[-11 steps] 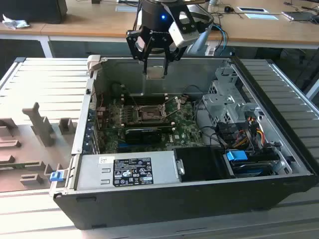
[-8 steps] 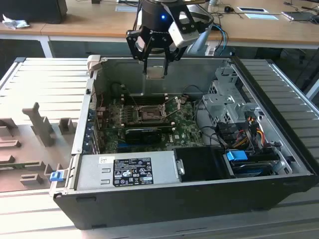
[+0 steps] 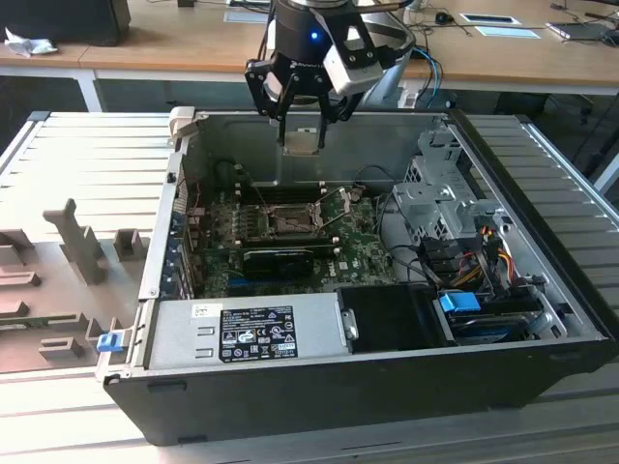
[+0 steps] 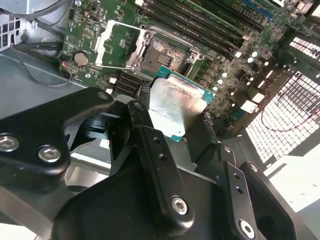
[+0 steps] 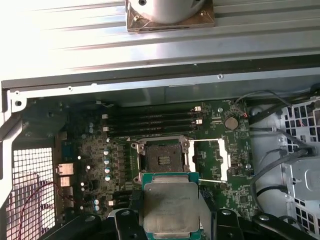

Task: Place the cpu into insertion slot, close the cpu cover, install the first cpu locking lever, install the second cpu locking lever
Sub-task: 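Place the cpu into insertion slot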

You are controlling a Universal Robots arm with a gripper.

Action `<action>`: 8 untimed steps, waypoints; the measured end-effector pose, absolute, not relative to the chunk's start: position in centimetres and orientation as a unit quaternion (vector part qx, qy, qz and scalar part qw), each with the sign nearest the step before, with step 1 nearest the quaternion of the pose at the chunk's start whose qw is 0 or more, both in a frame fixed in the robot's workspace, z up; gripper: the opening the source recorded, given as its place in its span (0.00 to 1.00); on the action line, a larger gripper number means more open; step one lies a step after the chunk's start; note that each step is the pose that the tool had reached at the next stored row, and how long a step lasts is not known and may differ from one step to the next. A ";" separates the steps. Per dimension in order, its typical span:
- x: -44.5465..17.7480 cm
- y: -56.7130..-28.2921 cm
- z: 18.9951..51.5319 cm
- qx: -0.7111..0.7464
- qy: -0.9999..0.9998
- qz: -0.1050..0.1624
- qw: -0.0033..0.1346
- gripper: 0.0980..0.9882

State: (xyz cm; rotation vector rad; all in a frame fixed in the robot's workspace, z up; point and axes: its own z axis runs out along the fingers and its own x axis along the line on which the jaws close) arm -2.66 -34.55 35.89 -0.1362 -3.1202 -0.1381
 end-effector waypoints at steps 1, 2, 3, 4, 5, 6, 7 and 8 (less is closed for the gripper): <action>-2.7 -34.5 35.9 -0.048 -0.998 -0.044 0.007 0.49; -2.7 -34.5 35.9 -0.057 -0.997 -0.044 0.007 0.49; -2.7 -34.5 35.9 -0.062 -0.997 -0.044 0.007 0.49; -2.7 -34.5 35.9 -0.066 -0.997 -0.044 0.007 0.49; -2.7 -34.5 35.9 -0.070 -0.997 -0.044 0.007 0.49; -2.7 -34.5 35.9 -0.073 -0.996 -0.044 0.006 0.49; -2.7 -34.5 35.9 -0.075 -0.996 -0.044 0.006 0.49; -2.7 -34.5 35.8 -0.078 -0.996 -0.044 0.006 0.49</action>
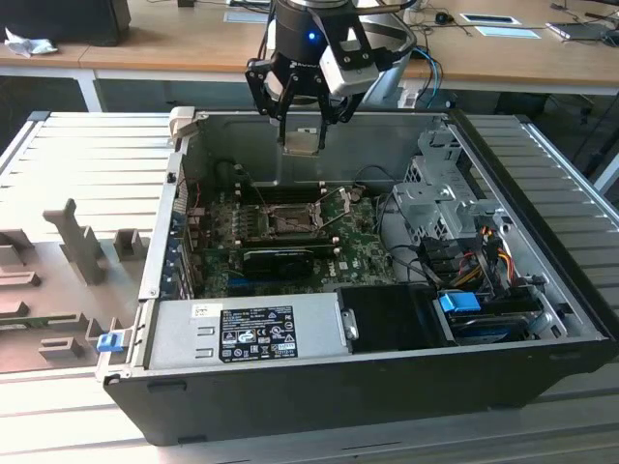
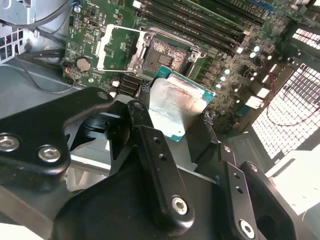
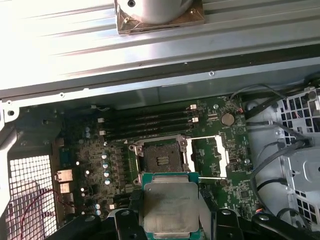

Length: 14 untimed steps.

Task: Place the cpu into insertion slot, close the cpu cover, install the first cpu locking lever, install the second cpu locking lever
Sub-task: 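Place the cpu into insertion slot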

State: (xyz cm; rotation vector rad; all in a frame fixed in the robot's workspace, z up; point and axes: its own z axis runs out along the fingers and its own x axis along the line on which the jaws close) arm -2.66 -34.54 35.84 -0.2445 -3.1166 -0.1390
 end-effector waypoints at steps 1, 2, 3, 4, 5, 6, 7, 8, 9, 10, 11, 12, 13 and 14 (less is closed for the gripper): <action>-2.7 -34.5 35.8 -0.080 -0.996 -0.044 0.006 0.49; -2.7 -34.5 35.8 -0.082 -0.996 -0.044 0.006 0.49; -2.7 -34.5 35.8 -0.085 -0.995 -0.044 0.006 0.49; -2.7 -34.5 35.8 -0.087 -0.995 -0.045 0.006 0.49; -2.7 -34.5 35.8 -0.090 -0.995 -0.045 0.006 0.49; -2.7 -34.5 35.8 -0.092 -0.995 -0.045 0.006 0.49; -2.7 -34.5 35.8 -0.093 -0.995 -0.045 0.005 0.49; -2.7 -34.5 35.8 -0.095 -0.994 -0.045 0.005 0.49; -2.7 -34.5 35.8 -0.097 -0.994 -0.045 0.005 0.49; -2.7 -34.5 35.8 -0.098 -0.994 -0.045 0.005 0.49; -2.7 -34.5 35.8 -0.101 -0.994 -0.045 0.005 0.49; -2.7 -34.5 35.8 -0.104 -0.994 -0.045 0.005 0.49; -2.7 -34.5 35.8 -0.106 -0.993 -0.045 0.005 0.49; -2.7 -34.5 35.8 -0.107 -0.993 -0.045 0.005 0.49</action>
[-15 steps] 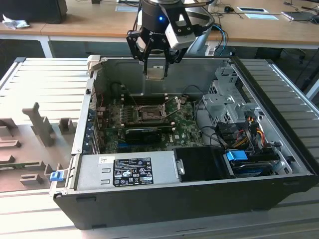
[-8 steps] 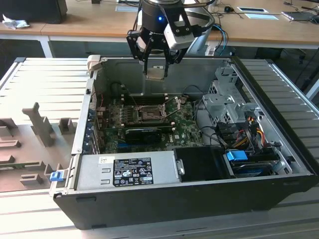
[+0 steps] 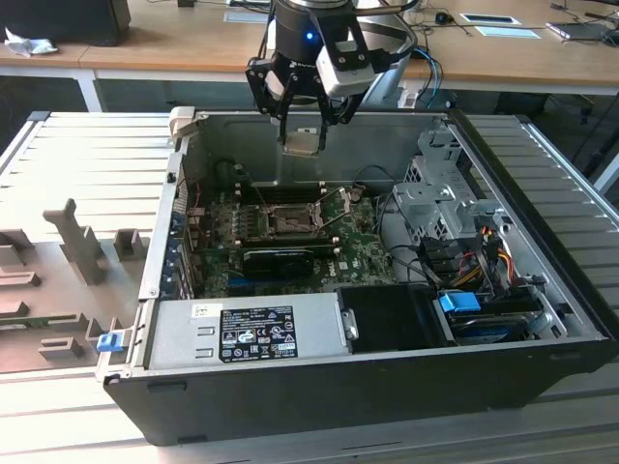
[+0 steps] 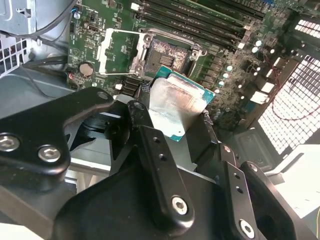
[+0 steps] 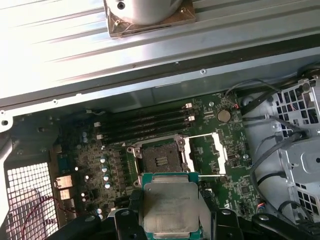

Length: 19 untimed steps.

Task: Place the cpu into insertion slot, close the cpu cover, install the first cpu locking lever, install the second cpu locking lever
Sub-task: 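Place the cpu into insertion slot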

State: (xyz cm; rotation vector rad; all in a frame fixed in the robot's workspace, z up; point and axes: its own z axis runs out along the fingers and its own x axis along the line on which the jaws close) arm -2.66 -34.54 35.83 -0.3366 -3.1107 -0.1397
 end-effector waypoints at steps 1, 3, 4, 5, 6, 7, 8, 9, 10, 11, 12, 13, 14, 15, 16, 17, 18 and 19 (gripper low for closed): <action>-2.7 -34.5 35.8 -0.110 -0.993 -0.045 0.005 0.49; -2.7 -34.5 35.8 -0.114 -0.992 -0.045 0.005 0.49; -2.7 -34.5 35.8 -0.115 -0.992 -0.045 0.005 0.49; -2.7 -34.5 35.8 -0.116 -0.992 -0.045 0.004 0.49; -2.7 -34.5 35.8 -0.119 -0.992 -0.045 0.004 0.49; -2.7 -34.5 35.8 -0.120 -0.992 -0.045 0.004 0.49; -2.7 -34.5 35.8 -0.121 -0.992 -0.045 0.004 0.49; -2.7 -34.5 35.8 -0.123 -0.991 -0.045 0.004 0.49; -2.7 -34.5 35.8 -0.125 -0.991 -0.045 0.004 0.49; -2.7 -34.5 35.8 -0.127 -0.991 -0.045 0.004 0.49; -2.7 -34.5 35.8 -0.129 -0.991 -0.045 0.004 0.49; -2.7 -34.5 35.8 -0.132 -0.990 -0.045 0.004 0.49; -2.7 -34.5 35.8 -0.135 -0.990 -0.045 0.004 0.49; -2.7 -34.5 35.8 -0.139 -0.989 -0.045 0.003 0.49; -2.7 -34.5 35.8 -0.141 -0.989 -0.045 0.003 0.49; -2.7 -34.5 35.8 -0.143 -0.989 -0.045 0.003 0.49; -2.7 -34.5 35.8 -0.146 -0.988 -0.045 0.003 0.49; -2.7 -34.5 35.8 -0.148 -0.988 -0.045 0.003 0.49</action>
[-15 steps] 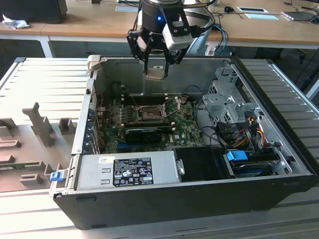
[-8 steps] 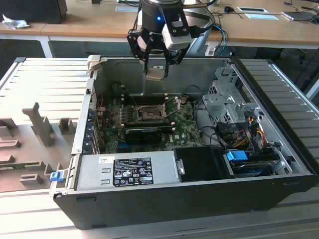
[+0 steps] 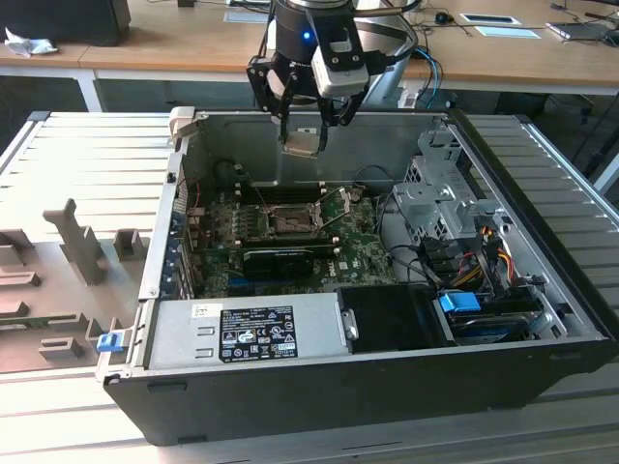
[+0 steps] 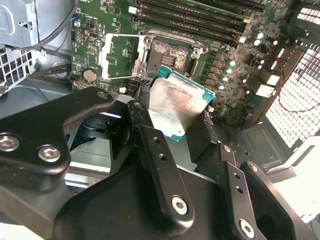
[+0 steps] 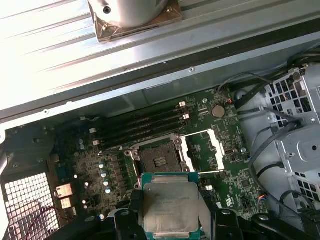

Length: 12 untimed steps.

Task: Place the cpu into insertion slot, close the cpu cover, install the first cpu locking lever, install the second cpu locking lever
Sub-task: 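Place the cpu into insertion slot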

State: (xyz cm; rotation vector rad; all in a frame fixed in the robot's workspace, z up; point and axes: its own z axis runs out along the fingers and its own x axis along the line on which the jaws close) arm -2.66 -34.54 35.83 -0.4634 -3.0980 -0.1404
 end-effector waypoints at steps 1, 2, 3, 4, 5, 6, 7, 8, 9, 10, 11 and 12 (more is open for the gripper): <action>-2.7 -34.5 35.8 -0.150 -0.988 -0.045 0.003 0.49; -2.7 -34.5 35.8 -0.151 -0.987 -0.045 0.003 0.49; -2.7 -34.5 35.8 -0.153 -0.987 -0.045 0.003 0.49; -2.7 -34.5 35.8 -0.155 -0.987 -0.045 0.003 0.49; -2.7 -34.5 35.8 -0.157 -0.987 -0.045 0.003 0.49; -2.7 -34.5 35.8 -0.161 -0.986 -0.045 0.002 0.49; -2.7 -34.5 35.8 -0.165 -0.985 -0.045 0.002 0.49; -2.7 -34.5 35.8 -0.167 -0.985 -0.045 0.002 0.49; -2.7 -34.5 35.8 -0.169 -0.985 -0.045 0.002 0.49; -2.7 -34.5 35.8 -0.171 -0.984 -0.045 0.002 0.49; -2.7 -34.5 35.8 -0.173 -0.984 -0.045 0.002 0.49; -2.7 -34.5 35.8 -0.177 -0.983 -0.045 0.002 0.49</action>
